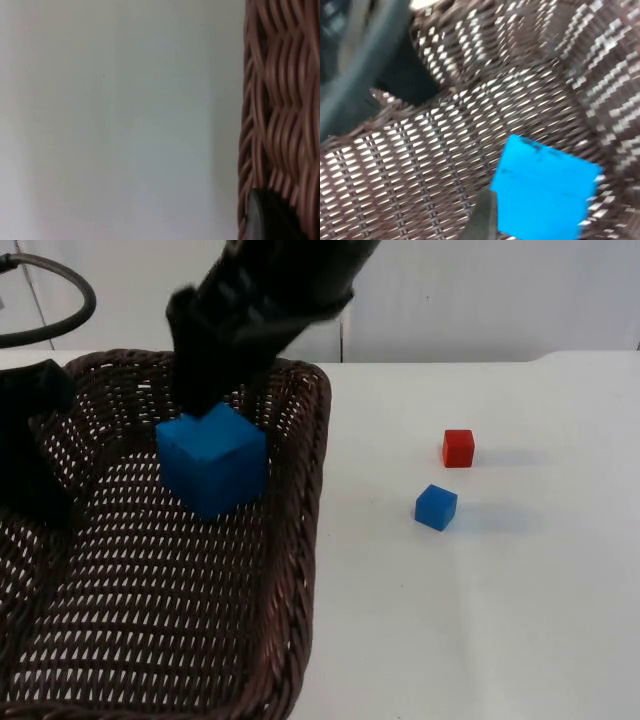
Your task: Pick up the basket with the left hand and place the largest block into the basket with the right hand.
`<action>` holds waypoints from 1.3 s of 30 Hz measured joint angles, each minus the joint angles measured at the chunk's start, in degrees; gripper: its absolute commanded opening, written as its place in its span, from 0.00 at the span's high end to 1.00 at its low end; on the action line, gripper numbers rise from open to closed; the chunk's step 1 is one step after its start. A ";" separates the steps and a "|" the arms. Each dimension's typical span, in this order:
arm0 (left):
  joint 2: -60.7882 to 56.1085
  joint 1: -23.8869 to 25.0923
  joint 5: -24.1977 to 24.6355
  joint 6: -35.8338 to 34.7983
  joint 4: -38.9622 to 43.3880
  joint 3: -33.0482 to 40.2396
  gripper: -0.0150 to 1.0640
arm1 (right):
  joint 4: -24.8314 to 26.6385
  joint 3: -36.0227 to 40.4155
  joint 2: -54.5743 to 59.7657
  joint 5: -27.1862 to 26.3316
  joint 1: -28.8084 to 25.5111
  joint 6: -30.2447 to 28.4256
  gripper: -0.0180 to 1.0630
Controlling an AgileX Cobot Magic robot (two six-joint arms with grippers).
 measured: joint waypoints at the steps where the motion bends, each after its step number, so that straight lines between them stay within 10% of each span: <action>1: 0.00 0.00 0.00 0.00 0.00 0.00 0.99 | -0.97 0.00 -1.67 0.00 -0.30 1.35 0.28; 16: -0.04 0.00 0.00 0.00 -0.86 0.00 0.99 | -3.06 0.00 -14.92 6.37 -1.36 4.44 0.28; 39: -0.04 0.00 0.70 0.52 -0.86 0.00 0.99 | -3.26 31.85 -38.61 -4.25 -1.36 6.37 0.28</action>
